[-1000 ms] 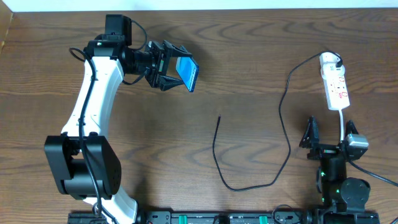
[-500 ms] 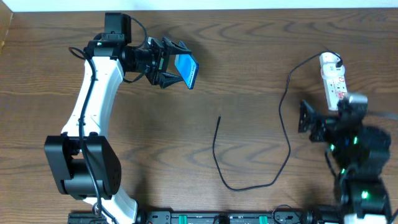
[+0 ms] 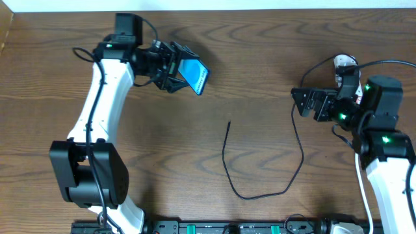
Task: Plug charger to phone and switch on socket
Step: 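Move the right gripper toward the phone held by the left gripper, then grasp the phone's edge with the right gripper beside the left gripper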
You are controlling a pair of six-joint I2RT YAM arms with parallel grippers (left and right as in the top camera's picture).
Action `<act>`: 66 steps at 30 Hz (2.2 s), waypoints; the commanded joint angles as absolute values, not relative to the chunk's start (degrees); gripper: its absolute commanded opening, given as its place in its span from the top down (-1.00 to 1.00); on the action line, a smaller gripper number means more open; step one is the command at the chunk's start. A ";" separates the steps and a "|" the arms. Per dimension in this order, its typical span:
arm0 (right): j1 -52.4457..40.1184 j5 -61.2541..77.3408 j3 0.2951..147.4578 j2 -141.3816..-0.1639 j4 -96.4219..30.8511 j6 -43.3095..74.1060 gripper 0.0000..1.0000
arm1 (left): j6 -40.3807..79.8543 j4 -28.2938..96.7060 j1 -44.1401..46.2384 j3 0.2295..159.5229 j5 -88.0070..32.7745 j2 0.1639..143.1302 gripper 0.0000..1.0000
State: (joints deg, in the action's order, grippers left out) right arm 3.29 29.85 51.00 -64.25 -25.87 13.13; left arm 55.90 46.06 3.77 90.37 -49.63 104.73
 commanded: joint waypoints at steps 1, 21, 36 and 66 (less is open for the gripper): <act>2.90 33.47 51.94 -66.87 -25.85 20.93 -0.98 | 57.80 45.91 7.46 91.72 -44.47 103.18 0.87; -11.33 37.89 51.94 -72.66 -18.52 27.44 -0.98 | 70.00 45.78 16.16 91.72 -33.82 103.18 0.86; -18.90 28.71 51.94 -72.66 -17.61 32.91 -0.99 | 77.28 44.84 21.39 91.72 -33.78 103.18 0.86; -24.21 17.89 51.86 -75.07 -17.37 34.72 -0.47 | 79.83 40.80 29.98 91.72 -28.64 103.18 0.86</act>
